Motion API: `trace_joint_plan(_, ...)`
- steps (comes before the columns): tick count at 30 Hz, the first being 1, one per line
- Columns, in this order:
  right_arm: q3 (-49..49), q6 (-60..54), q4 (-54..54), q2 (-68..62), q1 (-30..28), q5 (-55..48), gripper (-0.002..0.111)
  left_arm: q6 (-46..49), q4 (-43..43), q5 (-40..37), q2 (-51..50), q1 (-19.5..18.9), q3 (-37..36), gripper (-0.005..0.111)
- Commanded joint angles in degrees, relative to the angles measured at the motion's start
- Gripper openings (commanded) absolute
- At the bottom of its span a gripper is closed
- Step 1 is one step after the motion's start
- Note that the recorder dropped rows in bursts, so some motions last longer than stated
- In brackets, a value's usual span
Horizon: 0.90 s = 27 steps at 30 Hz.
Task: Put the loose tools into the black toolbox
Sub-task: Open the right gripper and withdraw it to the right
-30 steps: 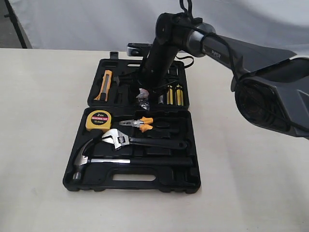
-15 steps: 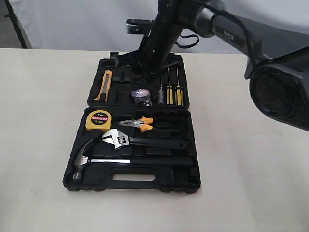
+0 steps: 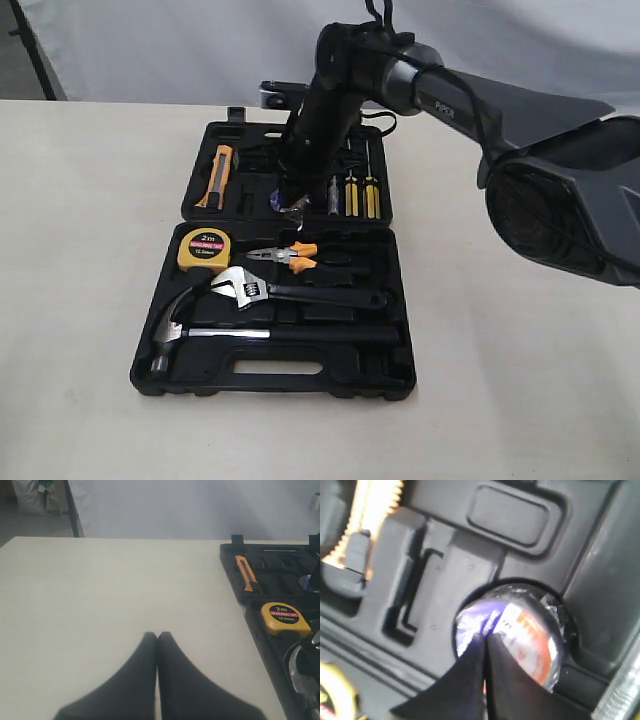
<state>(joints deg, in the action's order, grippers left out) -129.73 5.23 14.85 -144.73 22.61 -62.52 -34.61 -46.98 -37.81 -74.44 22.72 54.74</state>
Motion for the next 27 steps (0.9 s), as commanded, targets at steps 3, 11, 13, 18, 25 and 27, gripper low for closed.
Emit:
trace_joint_plan(3,-0.12,0.59,-0.38,8.62,0.16,-6.64,0.000,-0.59,0.78,0.97,0.46,-0.19,-0.53,0.001)
trace_joint_plan(11,9.30,1.25,-2.23,19.54,0.16,-7.45,0.000,-0.59,0.78,0.97,0.46,-0.19,-0.53,0.001)
trace_joint_plan(13,15.97,0.78,-2.18,24.31,0.31,-7.45,0.000,-0.59,0.78,0.97,0.46,-0.19,-0.53,0.001)
trace_joint_plan(18,36.60,0.78,-3.23,38.62,-1.83,-5.02,0.000,-0.59,0.78,0.97,0.46,-0.19,-0.53,0.001)
trace_joint_plan(25,65.83,0.53,-5.13,66.50,-12.43,1.76,0.000,-0.59,0.78,0.97,0.46,-0.19,-0.53,0.001)
trace_joint_plan(27,73.19,1.87,-8.78,74.90,-15.62,2.83,0.000,-0.59,0.78,0.97,0.46,-0.19,-0.53,0.001)
